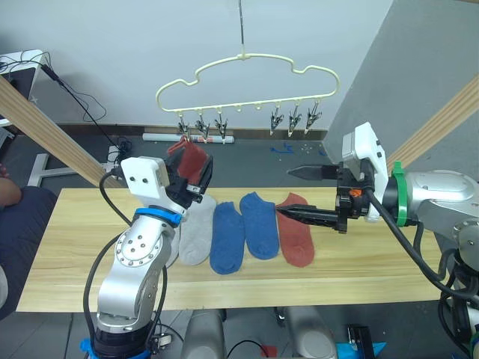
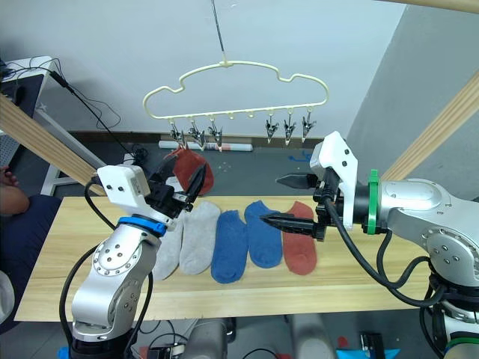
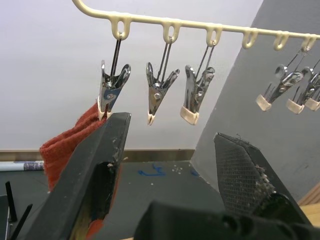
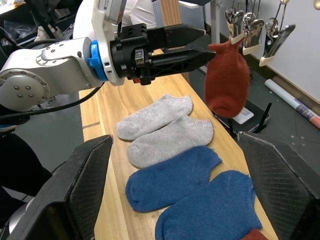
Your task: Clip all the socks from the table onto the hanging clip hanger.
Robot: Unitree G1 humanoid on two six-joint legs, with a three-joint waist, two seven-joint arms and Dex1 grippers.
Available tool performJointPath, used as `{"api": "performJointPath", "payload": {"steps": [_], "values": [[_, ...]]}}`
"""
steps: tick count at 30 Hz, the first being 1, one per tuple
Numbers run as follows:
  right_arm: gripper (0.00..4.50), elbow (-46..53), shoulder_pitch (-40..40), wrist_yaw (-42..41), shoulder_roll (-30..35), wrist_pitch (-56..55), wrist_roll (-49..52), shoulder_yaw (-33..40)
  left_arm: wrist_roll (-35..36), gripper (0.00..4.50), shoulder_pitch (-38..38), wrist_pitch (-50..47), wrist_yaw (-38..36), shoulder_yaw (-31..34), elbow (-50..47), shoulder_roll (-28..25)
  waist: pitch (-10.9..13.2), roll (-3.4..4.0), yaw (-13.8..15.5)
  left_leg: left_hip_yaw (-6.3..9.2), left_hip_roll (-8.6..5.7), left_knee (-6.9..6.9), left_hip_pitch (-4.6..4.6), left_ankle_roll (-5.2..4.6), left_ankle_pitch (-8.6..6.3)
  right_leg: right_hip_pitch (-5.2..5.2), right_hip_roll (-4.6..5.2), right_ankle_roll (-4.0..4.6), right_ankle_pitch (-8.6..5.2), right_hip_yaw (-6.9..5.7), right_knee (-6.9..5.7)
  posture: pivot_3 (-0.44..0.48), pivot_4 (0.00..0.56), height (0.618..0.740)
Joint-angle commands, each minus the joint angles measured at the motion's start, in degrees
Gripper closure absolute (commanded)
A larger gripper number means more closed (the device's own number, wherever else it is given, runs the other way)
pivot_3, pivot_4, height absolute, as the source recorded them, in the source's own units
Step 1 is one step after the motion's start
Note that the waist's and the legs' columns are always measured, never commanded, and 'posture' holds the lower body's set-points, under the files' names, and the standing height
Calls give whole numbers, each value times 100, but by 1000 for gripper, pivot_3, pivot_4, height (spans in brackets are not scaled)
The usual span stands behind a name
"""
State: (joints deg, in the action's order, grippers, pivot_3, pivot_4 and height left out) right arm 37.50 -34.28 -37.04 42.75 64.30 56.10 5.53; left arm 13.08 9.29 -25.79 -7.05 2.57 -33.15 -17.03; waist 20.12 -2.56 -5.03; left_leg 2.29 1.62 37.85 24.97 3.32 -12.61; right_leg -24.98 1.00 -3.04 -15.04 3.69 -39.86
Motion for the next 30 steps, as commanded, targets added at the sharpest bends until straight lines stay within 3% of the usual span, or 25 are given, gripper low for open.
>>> {"api": "performJointPath", "payload": {"steps": [1, 2, 6, 30], "values": [[278, 196, 31, 95, 97, -61, 167, 125, -14, 1434, 104, 183, -40, 38, -45, 106, 0, 0, 0, -1, 0, 0, 0, 0, 0, 0, 0, 0, 0, 1, 0, -176, 346, 740], [278, 196, 34, 116, 105, -64, 184, 123, -4, 1434, 117, 198, -56, 48, -33, 123, 0, 0, -1, -1, 0, 0, 0, 0, 0, 0, 0, -1, 0, 1, 1, -176, 346, 740], [278, 233, 79, 247, 152, -65, 234, 128, -140, 2262, 294, 275, 14, 82, 199, 168, 0, 0, -4, -3, 1, -1, 0, 0, 0, 0, -1, -1, 0, 3, 4, -194, 341, 740], [278, 305, 174, 756, 301, -104, 514, 173, -370, 2262, 1209, 660, -143, -30, 1250, 423, 0, 0, -89, -7, 2, -4, 21, -6, -4, 0, -1, -15, 9, 5, 55, -241, 344, 740]]}}
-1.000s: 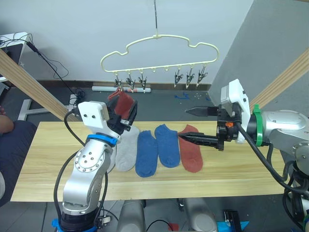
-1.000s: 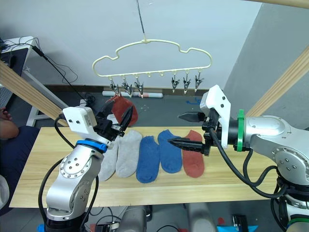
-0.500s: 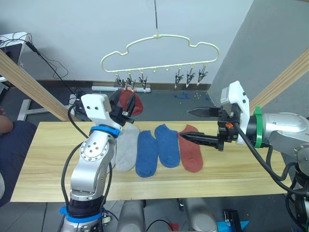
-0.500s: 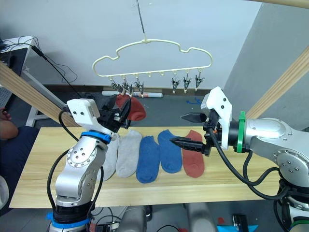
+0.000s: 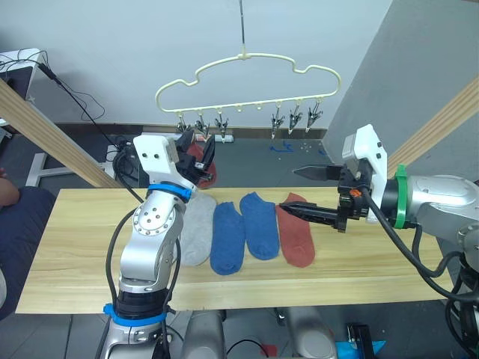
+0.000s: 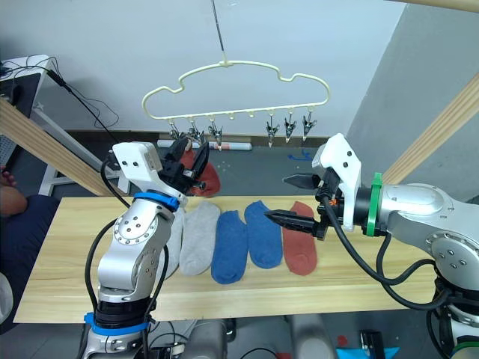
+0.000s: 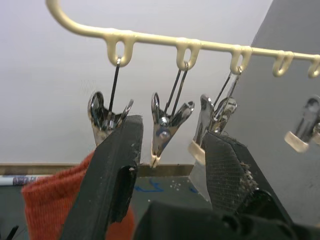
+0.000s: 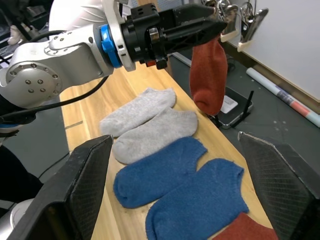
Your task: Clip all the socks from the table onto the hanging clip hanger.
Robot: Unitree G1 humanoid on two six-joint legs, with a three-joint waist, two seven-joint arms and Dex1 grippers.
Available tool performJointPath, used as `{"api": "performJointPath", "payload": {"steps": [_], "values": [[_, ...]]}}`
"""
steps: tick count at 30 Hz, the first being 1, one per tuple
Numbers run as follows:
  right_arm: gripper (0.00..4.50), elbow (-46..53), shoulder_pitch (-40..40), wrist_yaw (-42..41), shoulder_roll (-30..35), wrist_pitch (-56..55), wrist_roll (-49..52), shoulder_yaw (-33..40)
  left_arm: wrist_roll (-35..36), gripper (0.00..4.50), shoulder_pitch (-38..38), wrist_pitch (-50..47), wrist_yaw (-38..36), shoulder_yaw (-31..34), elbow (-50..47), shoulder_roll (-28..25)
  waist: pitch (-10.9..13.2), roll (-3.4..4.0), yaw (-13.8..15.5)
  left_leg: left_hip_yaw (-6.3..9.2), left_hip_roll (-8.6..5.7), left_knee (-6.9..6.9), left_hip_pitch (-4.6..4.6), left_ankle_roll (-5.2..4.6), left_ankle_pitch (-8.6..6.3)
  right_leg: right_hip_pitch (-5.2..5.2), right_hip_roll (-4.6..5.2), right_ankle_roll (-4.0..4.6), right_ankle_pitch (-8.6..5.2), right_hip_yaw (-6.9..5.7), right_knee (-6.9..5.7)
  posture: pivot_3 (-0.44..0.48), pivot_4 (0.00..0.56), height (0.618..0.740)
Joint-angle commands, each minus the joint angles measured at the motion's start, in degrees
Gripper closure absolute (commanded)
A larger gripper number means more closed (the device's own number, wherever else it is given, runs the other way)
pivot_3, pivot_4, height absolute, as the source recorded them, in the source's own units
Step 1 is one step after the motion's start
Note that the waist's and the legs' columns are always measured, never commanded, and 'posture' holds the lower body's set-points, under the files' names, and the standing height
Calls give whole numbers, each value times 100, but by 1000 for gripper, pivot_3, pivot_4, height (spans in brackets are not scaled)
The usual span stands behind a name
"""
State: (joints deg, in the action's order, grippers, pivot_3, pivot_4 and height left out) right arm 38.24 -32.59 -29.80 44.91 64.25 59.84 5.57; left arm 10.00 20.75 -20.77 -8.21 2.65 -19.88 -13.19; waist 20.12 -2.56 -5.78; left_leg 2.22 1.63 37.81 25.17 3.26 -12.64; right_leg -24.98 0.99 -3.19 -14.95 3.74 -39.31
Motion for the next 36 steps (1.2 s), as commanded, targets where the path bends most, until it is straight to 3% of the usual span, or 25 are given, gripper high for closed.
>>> {"api": "performJointPath", "payload": {"steps": [1, 32, 36], "values": [[278, 234, 9, 52, 84, -96, 151, 174, -62, 2262, 111, 180, -38, -41, -32, 47, 0, 0, -26, 0, 0, 0, 2, -1, 0, 0, 0, 0, 0, 0, 3, -248, 344, 740], [278, 94, -115, 585, -52, -260, 343, 173, -171, 2262, 628, 226, 62, 78, 279, 158, 1, 1, -67, 6, -1, 3, 28, -9, -5, -7, 2, -13, 10, -7, 31, -254, 347, 740], [278, 82, -115, 636, -58, -261, 364, 186, -216, 3034, 621, 250, 89, 79, 290, 158, 1, 1, -69, 5, -1, 3, 28, -9, -5, -7, 2, -13, 10, -6, 31, -258, 345, 740]]}}
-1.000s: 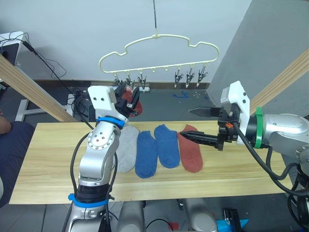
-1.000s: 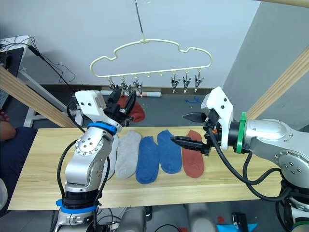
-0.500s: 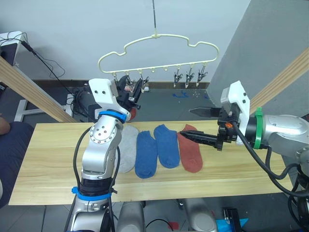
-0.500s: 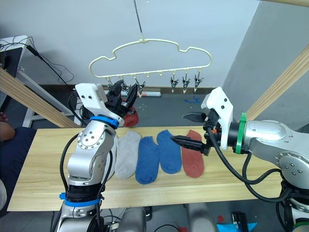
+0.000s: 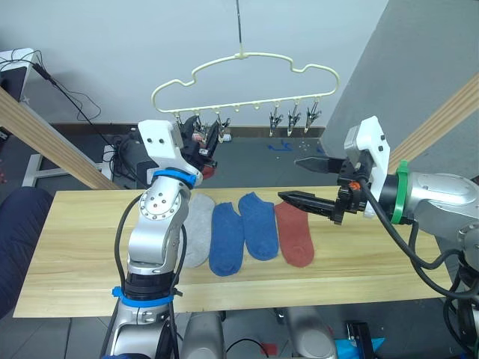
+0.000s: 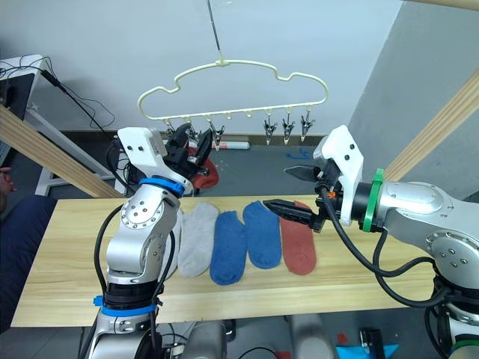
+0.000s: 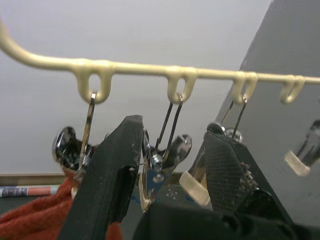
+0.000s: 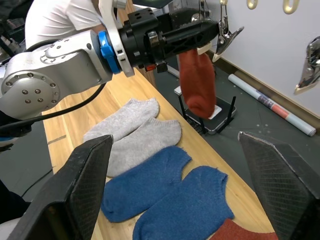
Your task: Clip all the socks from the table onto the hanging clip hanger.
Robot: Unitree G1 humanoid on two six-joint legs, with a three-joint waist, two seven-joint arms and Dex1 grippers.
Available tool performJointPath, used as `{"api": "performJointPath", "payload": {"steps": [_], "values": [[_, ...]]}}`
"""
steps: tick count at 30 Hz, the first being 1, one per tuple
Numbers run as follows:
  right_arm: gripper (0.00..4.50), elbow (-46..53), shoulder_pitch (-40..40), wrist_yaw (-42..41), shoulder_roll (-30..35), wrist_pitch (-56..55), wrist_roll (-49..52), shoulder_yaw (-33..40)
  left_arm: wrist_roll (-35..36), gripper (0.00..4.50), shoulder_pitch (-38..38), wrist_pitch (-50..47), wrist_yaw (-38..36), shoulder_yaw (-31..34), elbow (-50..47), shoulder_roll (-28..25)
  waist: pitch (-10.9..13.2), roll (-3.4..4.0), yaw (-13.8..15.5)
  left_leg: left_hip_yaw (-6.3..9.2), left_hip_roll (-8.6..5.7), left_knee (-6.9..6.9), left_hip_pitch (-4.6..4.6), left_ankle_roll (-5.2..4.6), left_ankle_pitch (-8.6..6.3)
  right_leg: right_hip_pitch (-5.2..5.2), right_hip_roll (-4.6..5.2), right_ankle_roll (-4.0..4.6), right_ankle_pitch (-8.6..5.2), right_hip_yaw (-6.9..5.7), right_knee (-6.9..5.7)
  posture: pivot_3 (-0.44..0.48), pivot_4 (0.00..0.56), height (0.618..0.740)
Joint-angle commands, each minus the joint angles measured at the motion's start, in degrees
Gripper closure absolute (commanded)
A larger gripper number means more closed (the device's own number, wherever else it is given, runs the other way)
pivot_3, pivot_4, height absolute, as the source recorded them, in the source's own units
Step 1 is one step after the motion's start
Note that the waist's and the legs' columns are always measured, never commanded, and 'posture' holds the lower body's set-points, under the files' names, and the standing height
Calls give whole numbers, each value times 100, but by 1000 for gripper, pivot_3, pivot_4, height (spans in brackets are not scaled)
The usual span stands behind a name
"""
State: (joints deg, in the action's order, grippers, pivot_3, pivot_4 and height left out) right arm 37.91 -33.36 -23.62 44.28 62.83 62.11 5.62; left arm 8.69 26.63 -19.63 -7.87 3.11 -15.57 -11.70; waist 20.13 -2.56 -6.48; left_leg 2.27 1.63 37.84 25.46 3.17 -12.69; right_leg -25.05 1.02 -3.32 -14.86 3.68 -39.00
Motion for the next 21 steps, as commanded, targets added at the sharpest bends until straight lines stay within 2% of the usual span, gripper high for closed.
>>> {"api": "performJointPath", "payload": {"steps": [1, 3, 6, 21], "values": [[278, 110, -35, 33, 1, -123, 133, 185, -85, 3345, 34, 134, 65, 39, -137, 14, 0, 0, 0, 0, 0, 0, 0, 0, 0, 0, 0, 0, 0, 0, 0, -258, 345, 740], [278, 101, -36, 48, -3, -130, 121, 190, -87, 3860, 38, 129, 67, 36, -131, 16, 0, 0, -2, 0, 0, 0, 0, 0, 0, 0, 0, 0, 0, 0, 0, -256, 344, 740], [278, 92, -45, 57, -3, -133, 123, 192, -94, 4350, 41, 121, 65, 24, -131, 6, 0, 0, -2, 1, 0, 0, 0, 0, 0, 0, 0, 0, 0, 0, 0, -256, 344, 740], [278, 173, 0, 459, -227, -243, 250, 363, -146, 4350, 73, 178, 34, -2, -28, 4, 0, 0, -6, 0, 0, 1, 0, 0, 0, 0, 0, 0, 0, 0, -1, -269, 333, 740]]}}
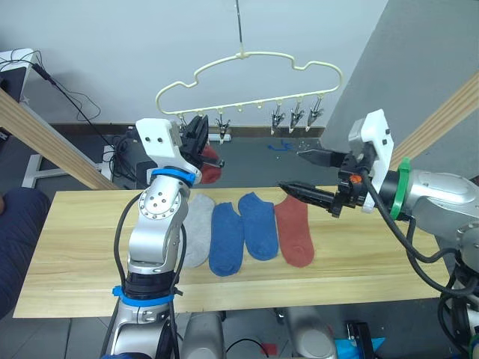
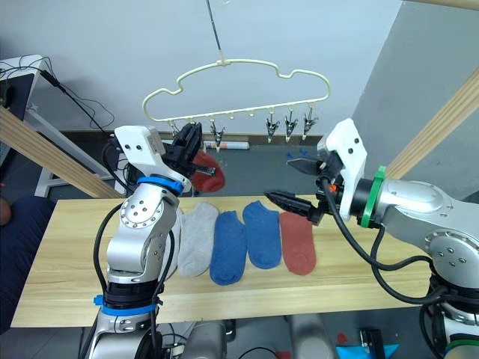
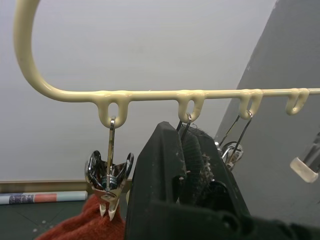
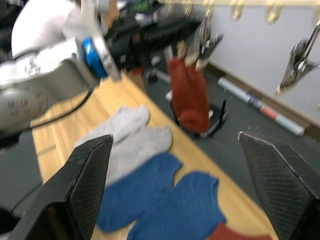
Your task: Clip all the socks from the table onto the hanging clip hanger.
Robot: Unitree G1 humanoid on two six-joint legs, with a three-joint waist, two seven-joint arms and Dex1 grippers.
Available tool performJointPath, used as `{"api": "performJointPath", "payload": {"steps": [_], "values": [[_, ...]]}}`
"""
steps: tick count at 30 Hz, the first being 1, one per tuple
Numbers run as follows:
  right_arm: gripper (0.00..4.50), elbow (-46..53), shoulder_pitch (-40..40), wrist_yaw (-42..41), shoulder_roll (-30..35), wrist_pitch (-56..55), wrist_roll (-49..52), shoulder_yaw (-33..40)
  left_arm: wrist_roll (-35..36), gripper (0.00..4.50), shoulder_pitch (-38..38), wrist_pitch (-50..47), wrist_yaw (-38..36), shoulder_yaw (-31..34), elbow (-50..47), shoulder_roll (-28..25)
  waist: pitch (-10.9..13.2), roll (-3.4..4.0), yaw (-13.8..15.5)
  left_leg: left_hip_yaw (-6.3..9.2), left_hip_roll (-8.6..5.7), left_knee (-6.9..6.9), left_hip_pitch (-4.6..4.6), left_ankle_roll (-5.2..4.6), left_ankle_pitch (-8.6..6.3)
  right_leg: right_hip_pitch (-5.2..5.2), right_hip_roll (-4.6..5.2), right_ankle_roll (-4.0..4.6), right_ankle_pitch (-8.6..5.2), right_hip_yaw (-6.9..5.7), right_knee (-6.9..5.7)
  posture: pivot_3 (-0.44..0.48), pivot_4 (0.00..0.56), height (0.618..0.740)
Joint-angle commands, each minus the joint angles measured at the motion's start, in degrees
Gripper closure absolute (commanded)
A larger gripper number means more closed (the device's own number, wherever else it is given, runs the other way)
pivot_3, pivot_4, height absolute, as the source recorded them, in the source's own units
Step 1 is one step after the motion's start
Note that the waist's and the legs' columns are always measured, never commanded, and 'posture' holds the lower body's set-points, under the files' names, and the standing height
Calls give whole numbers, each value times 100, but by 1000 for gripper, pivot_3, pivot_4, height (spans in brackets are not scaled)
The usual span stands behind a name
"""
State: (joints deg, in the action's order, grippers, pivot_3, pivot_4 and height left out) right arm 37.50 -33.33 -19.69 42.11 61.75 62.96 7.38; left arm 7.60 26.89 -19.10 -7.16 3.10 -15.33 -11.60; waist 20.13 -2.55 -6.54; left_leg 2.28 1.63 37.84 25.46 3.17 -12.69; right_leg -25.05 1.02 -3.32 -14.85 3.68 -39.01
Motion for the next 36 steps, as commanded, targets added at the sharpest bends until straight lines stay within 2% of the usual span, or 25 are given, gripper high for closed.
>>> {"api": "performJointPath", "payload": {"steps": [1, 14, 36], "values": [[278, 221, -3, 75, -28, -165, 187, 193, -36, 4350, 54, 128, -46, -1, -42, -10, 0, 0, -1, 0, 0, 0, 0, 0, 0, 0, 0, 0, 0, 0, 0, -269, 333, 740], [278, 251, -6, 147, -180, -396, 157, 78, -85, 4350, 162, 231, -123, 25, 142, -57, 0, 1, -3, 0, 0, 0, 1, 0, 0, 0, 1, 0, 1, -1, 0, -259, 312, 740], [278, 298, 19, 223, -230, -556, 140, 19, -87, 4350, 223, 201, -131, -13, 150, -50, 0, 1, -1, 0, 0, 3, 1, 0, 0, 0, 1, -1, 2, -1, -2, -252, 313, 740]]}}
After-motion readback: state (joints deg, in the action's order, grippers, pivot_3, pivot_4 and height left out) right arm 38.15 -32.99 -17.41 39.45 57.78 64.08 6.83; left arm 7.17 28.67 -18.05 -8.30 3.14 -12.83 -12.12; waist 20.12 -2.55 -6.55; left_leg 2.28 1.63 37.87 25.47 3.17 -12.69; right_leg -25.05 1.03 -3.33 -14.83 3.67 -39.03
